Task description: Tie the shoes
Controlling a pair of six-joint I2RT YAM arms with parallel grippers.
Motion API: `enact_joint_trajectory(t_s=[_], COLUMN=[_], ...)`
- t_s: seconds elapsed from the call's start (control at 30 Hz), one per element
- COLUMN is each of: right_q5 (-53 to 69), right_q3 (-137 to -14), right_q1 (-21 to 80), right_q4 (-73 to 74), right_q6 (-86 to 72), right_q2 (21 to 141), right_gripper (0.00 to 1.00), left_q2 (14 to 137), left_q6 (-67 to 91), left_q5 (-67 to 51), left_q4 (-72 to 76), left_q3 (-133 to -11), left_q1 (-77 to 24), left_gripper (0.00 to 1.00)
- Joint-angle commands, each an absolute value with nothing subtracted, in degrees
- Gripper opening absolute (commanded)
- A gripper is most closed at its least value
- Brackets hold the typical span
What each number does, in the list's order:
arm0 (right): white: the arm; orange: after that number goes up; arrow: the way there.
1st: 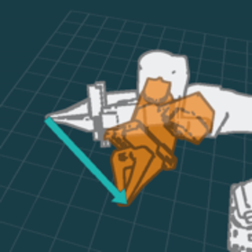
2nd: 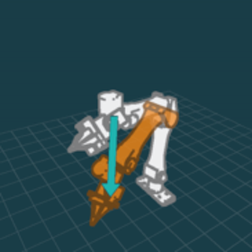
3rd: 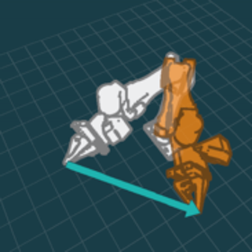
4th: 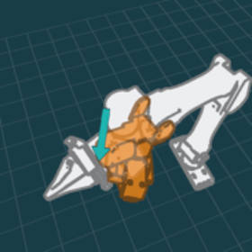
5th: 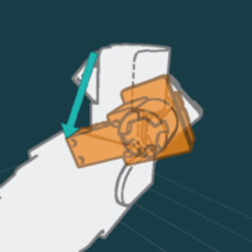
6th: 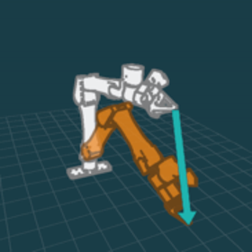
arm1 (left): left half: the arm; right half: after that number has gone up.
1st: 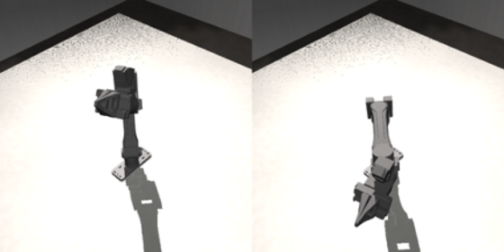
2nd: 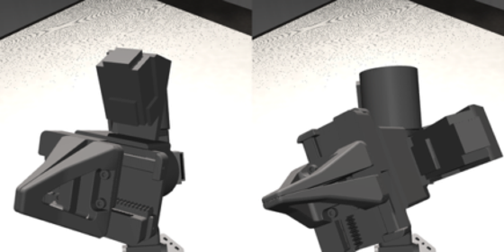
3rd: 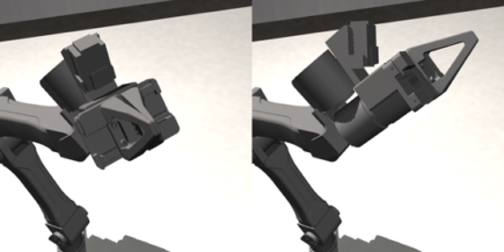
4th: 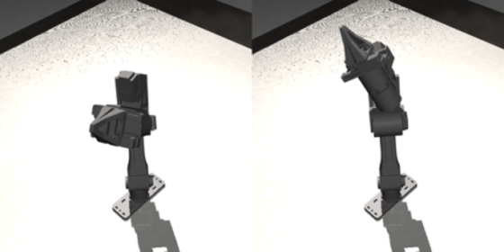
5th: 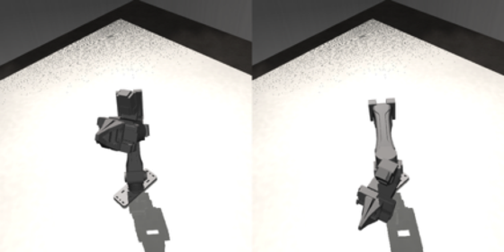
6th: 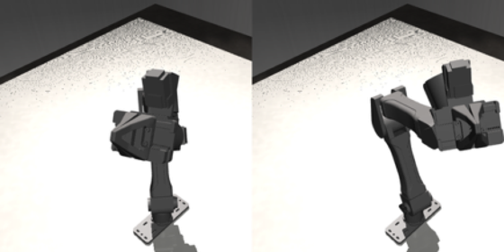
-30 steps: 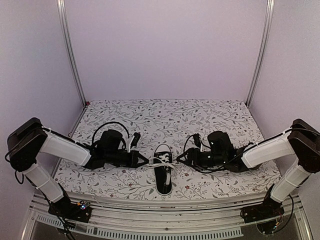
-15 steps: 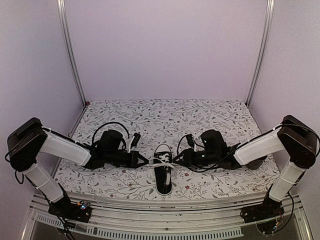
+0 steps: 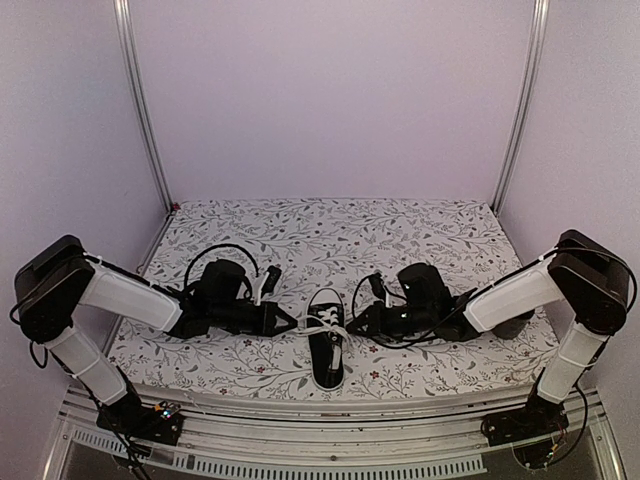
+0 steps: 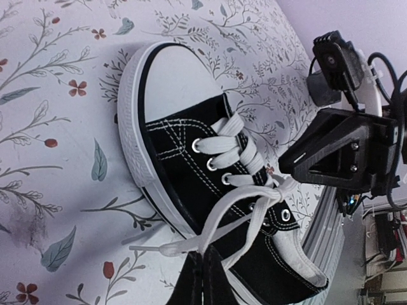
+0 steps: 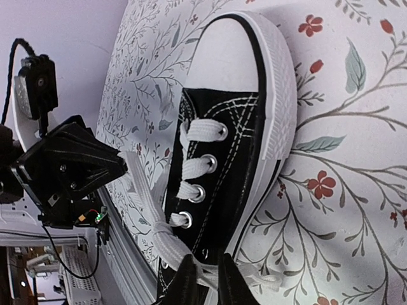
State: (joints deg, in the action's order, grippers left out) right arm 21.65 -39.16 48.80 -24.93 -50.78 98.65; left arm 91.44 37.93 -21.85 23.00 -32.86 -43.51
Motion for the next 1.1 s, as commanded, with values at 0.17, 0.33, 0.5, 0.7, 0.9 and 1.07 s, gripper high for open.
enact_joint_trajectory(t_s=[0.17,0.33,0.5,0.7,0.9,1.07], right_q5=[22.7,24.2,24.0,24.6,25.4,25.4], right_q3=[-37.0,-36.9,-37.7,-38.8,-38.9,-39.0], right_q1=[49.1,49.2,49.4,49.4,49.8,49.8], right_q4=[-28.7,-29.7,-30.3,-30.3,-30.4,-30.3], right_q6=[-49.4,-48.3,-47.9,-47.6,-47.7,-47.5], right_q2=[96.3,96.3,95.6,97.2,98.1,98.7], right_gripper=[0.39,0.45,0.49,0.41,0.27,0.26], left_q2=[92.0,92.4,92.4,92.5,92.5,92.8], left_q6=[37.4,37.5,37.4,37.4,37.3,37.3], left_q5=[-21.9,-22.2,-22.1,-22.2,-22.1,-22.2], left_q4=[23.0,23.0,22.9,22.7,22.6,22.8], left_q3=[-34.4,-34.7,-34.8,-35.0,-35.2,-35.3], left_q1=[-44.0,-44.0,-44.0,-44.0,-44.0,-44.0], left_gripper=[0.00,0.00,0.00,0.00,0.00,0.00])
